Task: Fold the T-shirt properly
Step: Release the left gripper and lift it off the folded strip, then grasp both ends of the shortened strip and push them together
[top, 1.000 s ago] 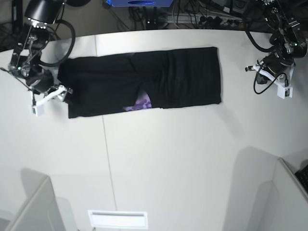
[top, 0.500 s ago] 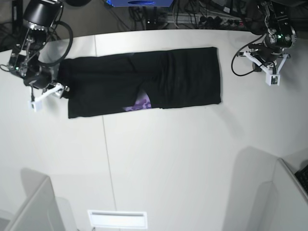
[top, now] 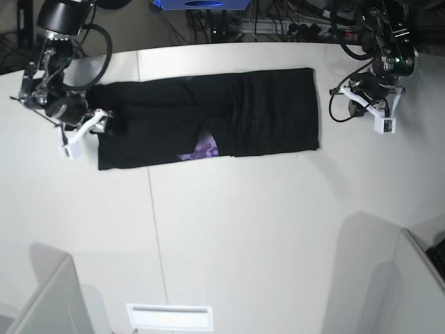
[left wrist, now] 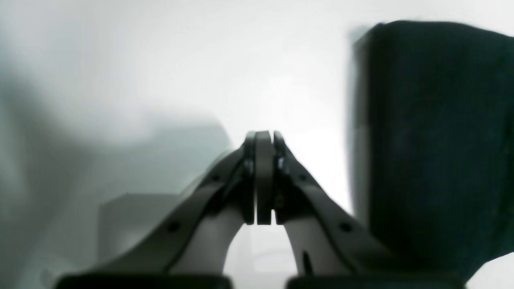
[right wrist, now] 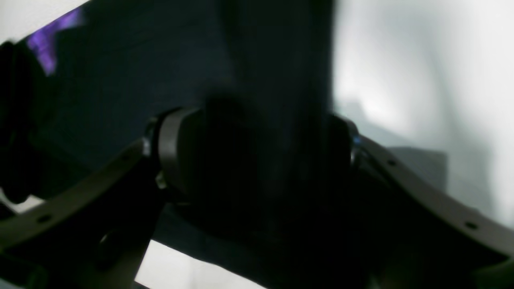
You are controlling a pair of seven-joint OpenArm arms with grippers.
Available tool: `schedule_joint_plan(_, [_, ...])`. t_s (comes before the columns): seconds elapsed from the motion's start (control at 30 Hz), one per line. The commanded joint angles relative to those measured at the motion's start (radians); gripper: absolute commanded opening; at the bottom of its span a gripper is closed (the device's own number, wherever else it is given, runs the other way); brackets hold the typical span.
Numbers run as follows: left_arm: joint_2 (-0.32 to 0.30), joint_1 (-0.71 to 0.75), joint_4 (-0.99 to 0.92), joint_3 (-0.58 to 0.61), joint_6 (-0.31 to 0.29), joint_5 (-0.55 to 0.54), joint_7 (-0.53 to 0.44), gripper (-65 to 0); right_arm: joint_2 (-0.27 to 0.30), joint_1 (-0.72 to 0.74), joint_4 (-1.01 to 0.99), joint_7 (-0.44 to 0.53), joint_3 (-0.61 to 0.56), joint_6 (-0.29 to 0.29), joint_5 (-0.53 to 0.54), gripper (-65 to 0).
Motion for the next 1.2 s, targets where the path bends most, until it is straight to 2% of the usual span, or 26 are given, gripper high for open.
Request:
schedule_joint_plan(0.0, [-0.006,-0.013,0.008,0.020,0.000,-0.009,-0.013,-65.0,0.008,-0.006,0.001,-0.043,-0.007,-0.002,-0.027,-26.0])
schedule_joint_plan(0.13, [-0.001,-0.053,-0.042,0.130,0.003,-0.008,-0.016,-65.0,0.008,-0.007,-0.001,-0.043,-0.044,-0.003,-0.027,-26.0])
schedule_joint_plan(0.27, [0.002,-0.098,-0.121,0.164,0.003,-0.008,-0.018,-65.0,0.006,-0.007,-0.004,-0.035,-0.038,-0.005,-0.028,-26.6])
schedule_joint_plan(0.3, [0.010,-0.112,-0.137,0.164,0.003,-0.008,-0.018,-65.0,0.006,-0.007,-0.004,-0.035,-0.038,-0.005,-0.028,-29.0])
schedule_joint_plan(0.37, [0.017,-0.136,-0.159,0.164,0.003,-0.008,-0.018,-65.0,0.008,-0.007,-0.004,-0.035,-0.038,-0.005,-0.028,-36.5])
schedule_joint_plan(0.5, [0.022,-0.176,-0.167,0.166,0.003,-0.008,-0.015,-65.0,0.008,-0.003,-0.004,-0.035,-0.038,-0.006,-0.028,-61.4])
schedule_joint_plan(0.53, [0.028,-0.187,-0.168,0.166,0.003,-0.008,-0.015,-65.0,0.008,-0.003,-0.004,-0.035,-0.038,-0.006,-0.028,-65.0])
schedule_joint_plan(0.67, [0.049,-0.237,-0.207,0.172,0.003,-0.008,-0.013,-65.0,0.008,-0.003,0.002,-0.035,-0.044,-0.006,-0.028,-65.0])
schedule_joint_plan(0.83, [0.048,-0.263,-0.220,0.255,0.004,-0.008,-0.013,-65.0,0.005,-0.009,0.077,-0.035,-0.047,-0.012,-0.028,-65.0])
schedule_joint_plan(0.9, [0.048,-0.263,-0.216,0.262,0.007,-0.008,-0.015,-65.0,-0.012,-0.021,0.149,-0.043,-0.047,-0.066,-0.030,-65.0])
schedule_joint_plan(1.0, [0.048,-0.265,-0.214,0.262,0.061,-0.008,-0.018,-65.0,-0.021,-0.049,0.260,-0.043,-0.049,-0.178,-0.030,-65.0])
schedule_joint_plan(1.07, [0.042,-0.263,-0.196,0.264,0.081,-0.009,-0.018,-65.0,-0.021,-0.052,0.307,-0.046,-0.049,-0.195,-0.028,-65.0])
schedule_joint_plan(1.17, [0.040,-0.244,-0.128,0.256,0.081,-0.009,-0.013,-65.0,-0.029,-0.057,0.357,-0.077,-0.049,-0.198,-0.028,-65.0])
